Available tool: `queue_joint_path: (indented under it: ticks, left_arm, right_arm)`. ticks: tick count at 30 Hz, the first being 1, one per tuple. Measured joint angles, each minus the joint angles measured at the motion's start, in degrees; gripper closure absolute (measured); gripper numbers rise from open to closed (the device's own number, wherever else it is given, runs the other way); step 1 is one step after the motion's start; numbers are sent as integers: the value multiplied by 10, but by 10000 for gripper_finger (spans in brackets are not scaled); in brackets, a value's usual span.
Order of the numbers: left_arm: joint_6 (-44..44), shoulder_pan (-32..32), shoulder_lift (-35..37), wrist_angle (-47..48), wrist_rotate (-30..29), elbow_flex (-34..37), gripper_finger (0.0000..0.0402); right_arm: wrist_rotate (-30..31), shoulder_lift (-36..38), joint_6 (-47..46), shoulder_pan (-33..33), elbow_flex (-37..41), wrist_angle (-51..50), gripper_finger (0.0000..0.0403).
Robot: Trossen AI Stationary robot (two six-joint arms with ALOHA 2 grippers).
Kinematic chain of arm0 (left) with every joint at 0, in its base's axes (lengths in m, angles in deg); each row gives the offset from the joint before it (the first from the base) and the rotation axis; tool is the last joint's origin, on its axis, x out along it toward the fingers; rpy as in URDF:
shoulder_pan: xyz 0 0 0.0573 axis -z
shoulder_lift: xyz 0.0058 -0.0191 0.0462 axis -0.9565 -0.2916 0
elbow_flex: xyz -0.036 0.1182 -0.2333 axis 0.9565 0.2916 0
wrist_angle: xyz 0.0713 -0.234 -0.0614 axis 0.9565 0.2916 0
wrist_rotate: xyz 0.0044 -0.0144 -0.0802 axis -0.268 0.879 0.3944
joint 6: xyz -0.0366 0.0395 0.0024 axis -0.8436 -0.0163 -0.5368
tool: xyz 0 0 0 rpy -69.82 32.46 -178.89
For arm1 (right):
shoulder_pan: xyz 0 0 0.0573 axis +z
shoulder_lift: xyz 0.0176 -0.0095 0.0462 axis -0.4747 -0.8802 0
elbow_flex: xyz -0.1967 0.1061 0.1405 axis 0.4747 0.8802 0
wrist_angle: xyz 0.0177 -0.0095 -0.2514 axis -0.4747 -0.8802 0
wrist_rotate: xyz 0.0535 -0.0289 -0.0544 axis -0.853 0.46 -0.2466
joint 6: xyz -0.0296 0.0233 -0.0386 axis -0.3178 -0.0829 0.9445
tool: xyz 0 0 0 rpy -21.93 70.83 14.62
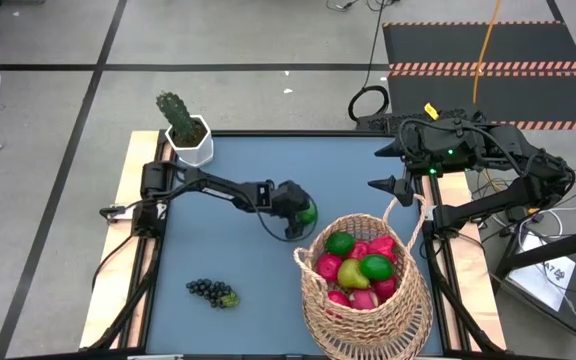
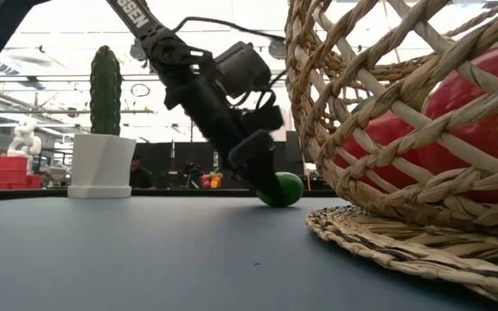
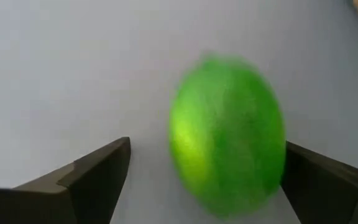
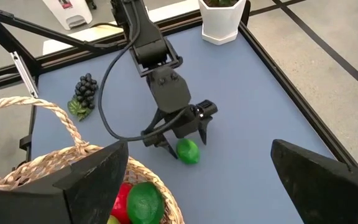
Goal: Build produce basket
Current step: Put the green lime into the brown basket
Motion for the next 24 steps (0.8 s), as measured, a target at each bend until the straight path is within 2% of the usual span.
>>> queue_joint_path:
  ticks: [5,11,16,19,24]
  left_arm:
    - [-22,-1,-9,-7,-15,1,54]
    - [-17,-1,-5,-49,-28,0,130]
    - [-21,-1,14,-37,-25,0,180]
    - [-22,-1,42,-28,-26,1,185]
    - [-17,-11,119,10,-34,0,168]
  right_arm:
    - [1,0,0,0,0,0,14]
    - [1,0,-1,0,0,0,14]
    - [2,0,0,0,0,0,14]
    - [2,0,0,0,0,1,14]
    - [3,-4,0,0,1,3,14]
